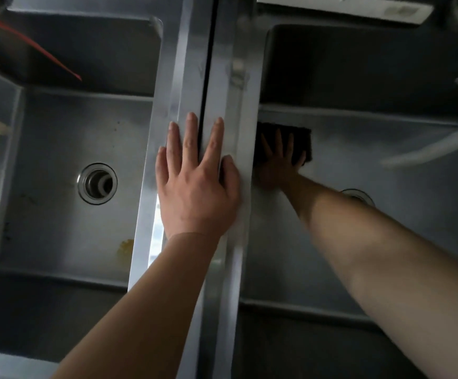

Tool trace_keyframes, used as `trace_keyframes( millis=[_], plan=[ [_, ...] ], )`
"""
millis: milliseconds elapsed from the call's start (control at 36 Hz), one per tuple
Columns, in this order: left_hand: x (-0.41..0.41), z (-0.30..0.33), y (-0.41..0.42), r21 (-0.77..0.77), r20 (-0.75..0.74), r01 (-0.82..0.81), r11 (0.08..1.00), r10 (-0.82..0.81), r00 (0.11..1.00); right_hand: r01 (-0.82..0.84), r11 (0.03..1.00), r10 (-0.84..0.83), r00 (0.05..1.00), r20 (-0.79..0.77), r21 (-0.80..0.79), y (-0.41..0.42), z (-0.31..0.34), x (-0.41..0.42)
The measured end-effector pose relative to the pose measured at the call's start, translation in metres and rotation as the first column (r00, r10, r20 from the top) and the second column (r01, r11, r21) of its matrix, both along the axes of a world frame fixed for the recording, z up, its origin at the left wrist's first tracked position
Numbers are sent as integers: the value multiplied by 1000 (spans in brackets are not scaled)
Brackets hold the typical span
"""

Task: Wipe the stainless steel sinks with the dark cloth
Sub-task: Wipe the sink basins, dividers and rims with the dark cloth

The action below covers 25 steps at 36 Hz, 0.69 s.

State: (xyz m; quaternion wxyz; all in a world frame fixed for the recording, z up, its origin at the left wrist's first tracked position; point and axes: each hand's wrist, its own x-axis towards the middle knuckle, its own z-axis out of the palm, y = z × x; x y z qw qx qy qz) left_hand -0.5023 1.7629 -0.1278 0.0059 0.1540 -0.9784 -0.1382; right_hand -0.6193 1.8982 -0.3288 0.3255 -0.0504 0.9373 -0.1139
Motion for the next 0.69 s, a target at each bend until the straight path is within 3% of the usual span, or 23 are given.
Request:
trace_keyframes(
  millis=[83,167,222,306,361,528,611,694],
  plan=[
    [2,2,1,15,22,1,1000,-1,1000,-114,993,115,993,-17,26,17,-2,72],
    [2,5,1,11,63,4,1000,-5,998,-389,921,389,918,-69,25,57,-4,145],
    [1,7,2,12,66,2,1000,-2,998,-616,788,611,786,-94,-27,90,-3,179],
    [2,5,1,6,68,7,1000,-8,998,-867,498,861,489,-140,33,134,-3,218],
    [2,4,1,-12,67,14,1000,-14,998,-905,425,897,417,-145,29,145,2,234],
    [6,10,0,-24,89,92,995,-90,992,-904,421,906,415,-83,72,152,12,233],
    [14,20,11,-22,-14,178,984,-179,984,-815,568,822,569,-24,117,180,16,245],
    [38,19,49,188,-244,309,932,-260,934,-659,735,664,747,29,161,193,14,247]
  ],
)
